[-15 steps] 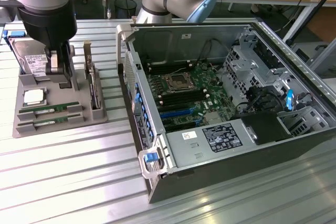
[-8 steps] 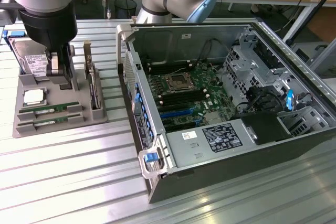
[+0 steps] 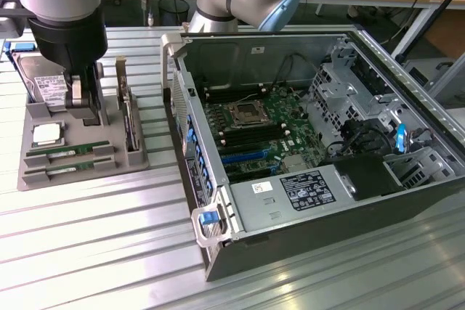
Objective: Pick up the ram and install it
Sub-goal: 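Pick up the ram and move it above insertion slot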
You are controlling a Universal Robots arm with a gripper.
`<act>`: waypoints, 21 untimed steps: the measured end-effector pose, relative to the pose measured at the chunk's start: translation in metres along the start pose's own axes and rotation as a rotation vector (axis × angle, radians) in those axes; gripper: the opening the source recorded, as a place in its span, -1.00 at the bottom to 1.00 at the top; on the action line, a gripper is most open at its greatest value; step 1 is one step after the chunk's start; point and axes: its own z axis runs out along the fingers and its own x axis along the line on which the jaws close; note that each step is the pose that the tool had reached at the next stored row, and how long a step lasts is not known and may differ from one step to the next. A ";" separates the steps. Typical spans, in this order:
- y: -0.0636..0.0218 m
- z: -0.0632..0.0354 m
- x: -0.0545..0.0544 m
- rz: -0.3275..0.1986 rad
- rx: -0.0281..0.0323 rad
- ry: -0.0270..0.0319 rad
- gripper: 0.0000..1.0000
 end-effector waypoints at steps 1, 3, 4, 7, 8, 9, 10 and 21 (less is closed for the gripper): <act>0.0000 0.0011 0.000 0.000 0.0000 -0.0004 -0.28; 0.0000 0.0021 0.000 0.000 0.0000 -0.0005 -0.28; 0.0000 0.0023 0.000 0.000 -0.0001 -0.0006 -0.28; -0.0001 0.0035 0.000 0.000 0.0000 -0.0008 -0.28; -0.0001 0.0041 0.000 0.000 -0.0001 -0.0009 -0.28; -0.0001 0.0047 0.000 0.000 0.0000 -0.0010 -0.28; -0.0001 0.0053 0.000 0.000 -0.0001 -0.0011 -0.28; -0.0002 0.0103 0.000 0.000 -0.0001 -0.0019 -0.28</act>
